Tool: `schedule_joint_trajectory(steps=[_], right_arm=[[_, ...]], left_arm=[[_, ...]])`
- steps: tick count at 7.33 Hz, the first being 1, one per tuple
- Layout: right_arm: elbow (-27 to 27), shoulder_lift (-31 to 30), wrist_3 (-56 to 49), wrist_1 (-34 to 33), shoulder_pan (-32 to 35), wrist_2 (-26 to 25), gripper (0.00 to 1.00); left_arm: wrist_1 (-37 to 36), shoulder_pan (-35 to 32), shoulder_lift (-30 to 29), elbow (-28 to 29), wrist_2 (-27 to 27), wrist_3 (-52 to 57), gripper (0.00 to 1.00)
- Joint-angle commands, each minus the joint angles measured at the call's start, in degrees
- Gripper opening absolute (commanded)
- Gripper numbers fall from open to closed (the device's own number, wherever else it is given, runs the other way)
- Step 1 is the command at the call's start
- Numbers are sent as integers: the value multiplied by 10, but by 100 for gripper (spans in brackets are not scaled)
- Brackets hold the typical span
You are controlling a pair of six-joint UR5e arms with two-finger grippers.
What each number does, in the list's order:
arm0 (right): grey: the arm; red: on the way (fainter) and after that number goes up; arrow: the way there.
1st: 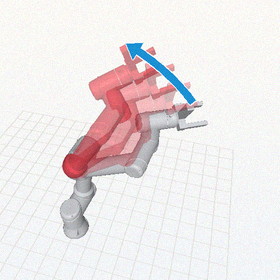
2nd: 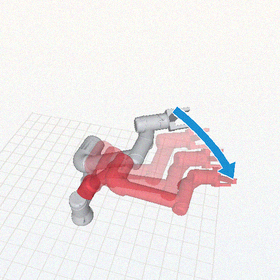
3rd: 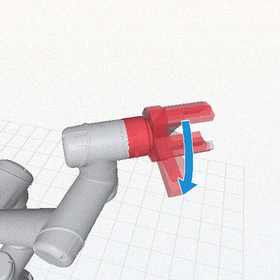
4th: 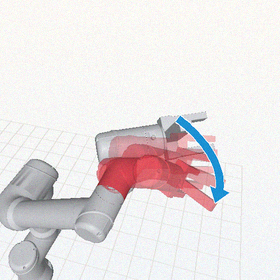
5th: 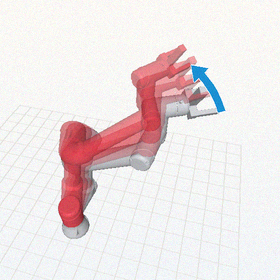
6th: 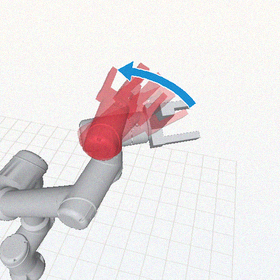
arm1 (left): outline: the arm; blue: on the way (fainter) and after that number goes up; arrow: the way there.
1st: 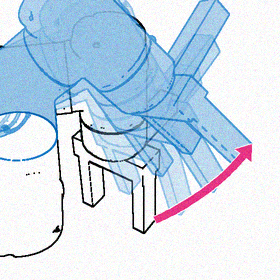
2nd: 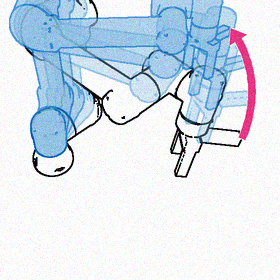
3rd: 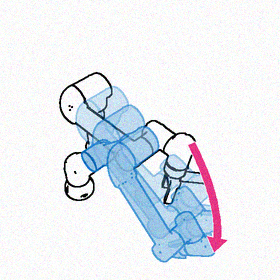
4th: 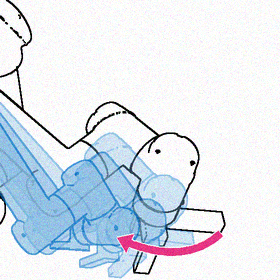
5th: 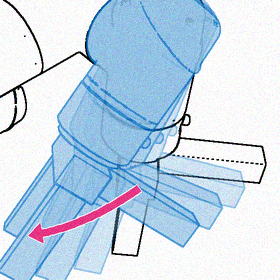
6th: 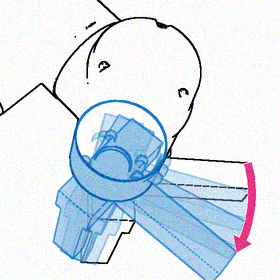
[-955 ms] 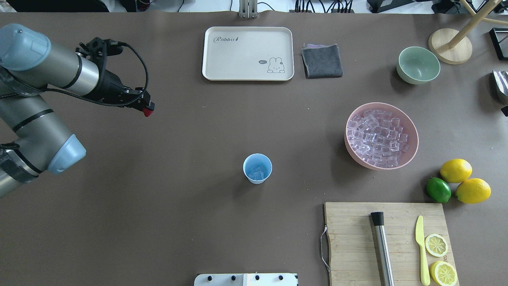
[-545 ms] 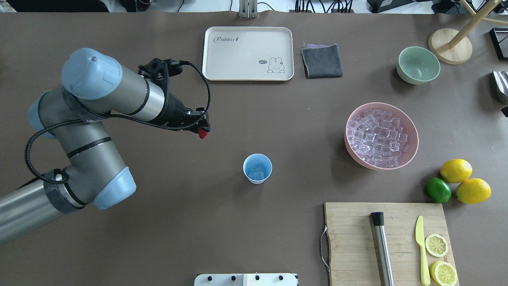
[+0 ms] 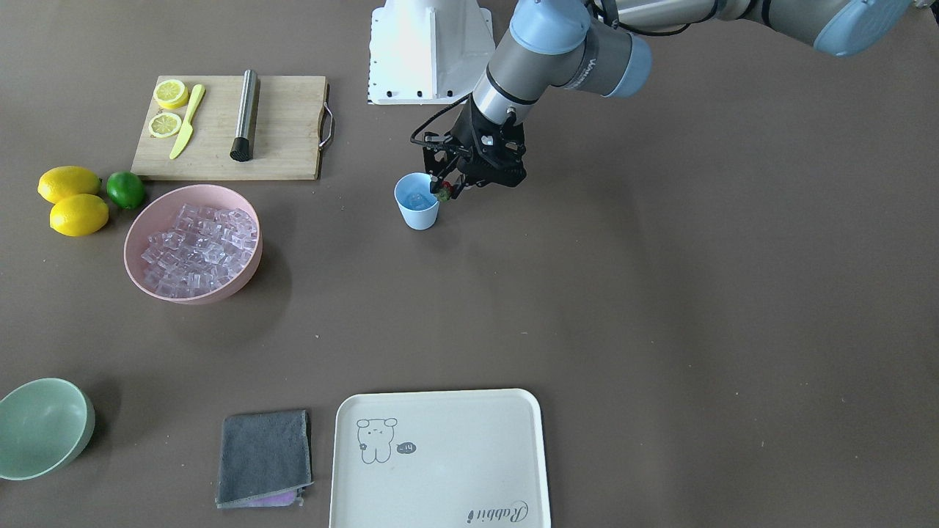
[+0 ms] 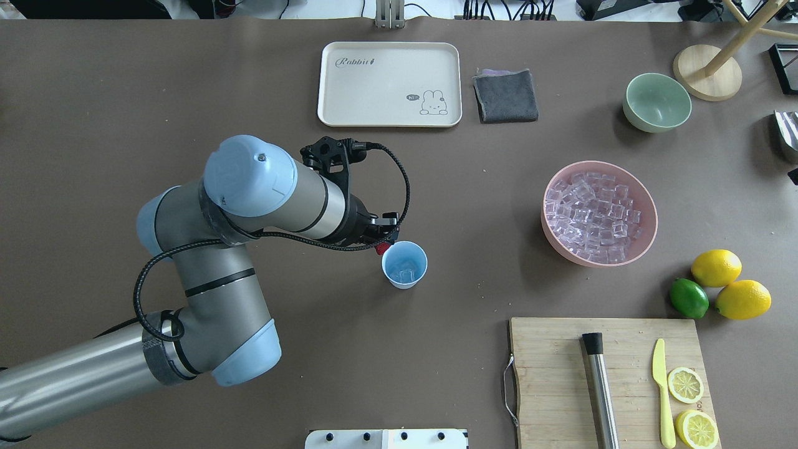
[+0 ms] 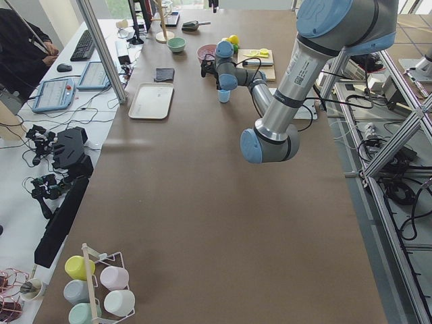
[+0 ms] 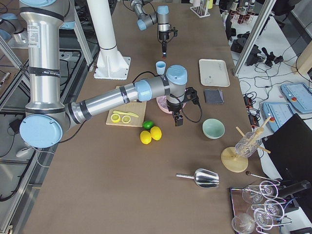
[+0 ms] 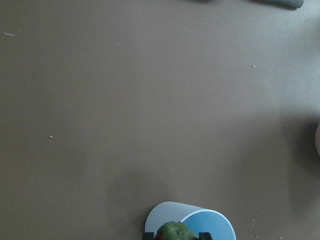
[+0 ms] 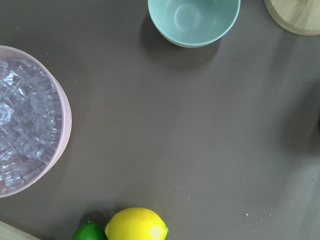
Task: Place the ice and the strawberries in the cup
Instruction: 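Lift the strawberry and carry it over the light-blue cup, then lower the strawberry into the cup and open the left gripper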
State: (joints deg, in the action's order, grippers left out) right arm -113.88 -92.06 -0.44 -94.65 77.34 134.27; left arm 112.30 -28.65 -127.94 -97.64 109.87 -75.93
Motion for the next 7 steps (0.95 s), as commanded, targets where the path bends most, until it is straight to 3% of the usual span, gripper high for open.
schedule_joint_trajectory(steps=[1,2,3,6,7], right_arm=[[0,-2,0,2,0,1,100],[0,-3,-1,2,1,1,100],[-1,-5,0,3,1,5,100],[-2,-8,-1,3,1,7,100],[1,-7,-1,3,1,7,100]], left_arm=[[0,19,-8,3,-13,-1,0],[0,32,-7,3,-36,-2,27],[0,38,-9,2,-63,-2,97],[-8,33,-1,-26,-73,2,98],[-42,-7,2,-27,-36,18,98]])
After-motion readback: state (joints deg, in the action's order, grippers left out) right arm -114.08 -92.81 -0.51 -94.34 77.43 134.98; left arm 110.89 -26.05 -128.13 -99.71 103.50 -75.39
